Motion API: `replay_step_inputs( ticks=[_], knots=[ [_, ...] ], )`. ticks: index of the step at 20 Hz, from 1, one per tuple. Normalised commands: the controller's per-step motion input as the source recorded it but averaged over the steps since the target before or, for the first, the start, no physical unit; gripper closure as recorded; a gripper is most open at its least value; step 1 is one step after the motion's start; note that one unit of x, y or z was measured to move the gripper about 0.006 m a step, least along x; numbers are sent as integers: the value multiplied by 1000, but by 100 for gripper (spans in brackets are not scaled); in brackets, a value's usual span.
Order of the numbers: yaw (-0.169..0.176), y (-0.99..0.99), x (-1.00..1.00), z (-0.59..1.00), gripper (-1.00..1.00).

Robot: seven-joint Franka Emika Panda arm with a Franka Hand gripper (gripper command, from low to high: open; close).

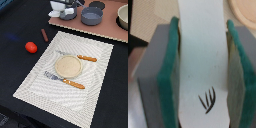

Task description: Place the fish, sausage, and tomato into the frying pan.

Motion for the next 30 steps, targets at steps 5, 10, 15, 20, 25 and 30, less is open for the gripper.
replay_step_inputs(
  ticks=[5, 10, 15, 20, 25, 30],
  knots=[
    [0, 781, 661, 212, 100],
    [0, 782, 669, 171, 100],
    [0, 770, 672, 130, 100],
    [0, 766, 683, 111, 100],
    [0, 745, 682, 31, 100],
    [0, 703, 698, -19, 100]
  ],
)
